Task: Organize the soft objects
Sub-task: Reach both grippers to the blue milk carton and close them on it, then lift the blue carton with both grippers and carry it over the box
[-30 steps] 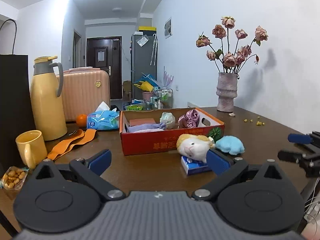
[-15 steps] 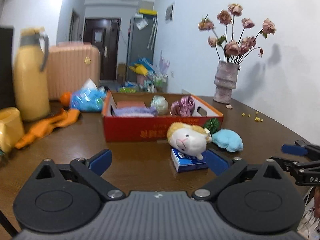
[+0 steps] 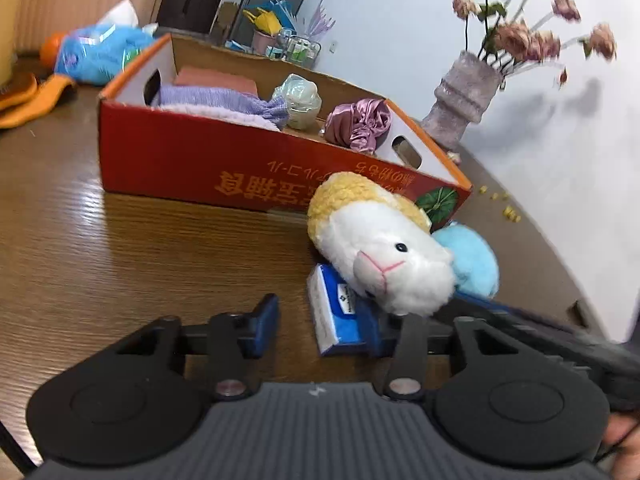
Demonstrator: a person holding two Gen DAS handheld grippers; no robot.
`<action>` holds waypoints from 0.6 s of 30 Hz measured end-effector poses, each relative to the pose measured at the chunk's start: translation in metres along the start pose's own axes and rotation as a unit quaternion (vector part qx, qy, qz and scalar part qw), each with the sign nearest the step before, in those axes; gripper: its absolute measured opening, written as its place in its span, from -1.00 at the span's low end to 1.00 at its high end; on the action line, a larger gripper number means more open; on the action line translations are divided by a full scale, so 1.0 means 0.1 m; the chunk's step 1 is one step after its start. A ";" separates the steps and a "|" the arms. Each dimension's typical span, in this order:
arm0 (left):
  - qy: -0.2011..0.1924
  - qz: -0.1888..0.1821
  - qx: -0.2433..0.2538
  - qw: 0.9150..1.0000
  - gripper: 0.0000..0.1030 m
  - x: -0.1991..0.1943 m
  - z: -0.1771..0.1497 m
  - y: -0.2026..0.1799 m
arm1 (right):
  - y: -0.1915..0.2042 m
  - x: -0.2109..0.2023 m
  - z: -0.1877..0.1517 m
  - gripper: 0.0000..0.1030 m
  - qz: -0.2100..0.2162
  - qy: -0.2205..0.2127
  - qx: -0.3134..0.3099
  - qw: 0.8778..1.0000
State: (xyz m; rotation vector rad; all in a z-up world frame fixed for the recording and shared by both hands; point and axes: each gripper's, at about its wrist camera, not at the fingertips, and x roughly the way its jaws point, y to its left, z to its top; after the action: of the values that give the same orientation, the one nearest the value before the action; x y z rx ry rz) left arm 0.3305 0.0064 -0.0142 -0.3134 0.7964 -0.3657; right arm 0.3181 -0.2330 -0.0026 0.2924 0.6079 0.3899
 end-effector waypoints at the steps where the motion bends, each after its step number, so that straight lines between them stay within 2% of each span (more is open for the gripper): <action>1: 0.002 -0.011 -0.006 1.000 -0.43 0.01 0.01 0.01 | 0.01 0.08 0.01 -0.52 0.001 0.009 0.004 1.000; 2: 0.004 -0.020 -0.011 1.000 -0.57 0.02 0.01 0.03 | 0.01 0.15 0.02 -0.55 0.008 0.014 0.010 1.000; 4: 0.002 -0.021 -0.010 1.000 -0.65 -0.01 -0.01 0.01 | 0.02 0.20 0.03 -0.57 0.013 0.015 0.019 1.000; 7: 0.002 -0.016 -0.003 1.000 -0.65 -0.08 -0.09 -0.05 | 0.07 0.15 -0.01 -0.60 0.015 0.018 0.008 1.000; 10: 0.011 -0.027 -0.006 1.000 -0.65 -0.22 -0.24 -0.09 | 0.08 0.00 -0.13 -0.60 0.022 0.020 0.013 0.999; 18: 0.027 -0.042 -0.003 0.999 -0.65 -0.68 -0.73 -0.22 | 0.22 -0.62 -0.59 -0.60 0.032 0.022 0.014 0.999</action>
State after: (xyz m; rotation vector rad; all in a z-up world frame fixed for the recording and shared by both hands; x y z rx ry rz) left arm 0.2283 0.0060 -0.0104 -0.3439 0.8400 -0.4523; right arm 0.2298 -0.2322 -0.0101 0.3305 0.6494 0.4507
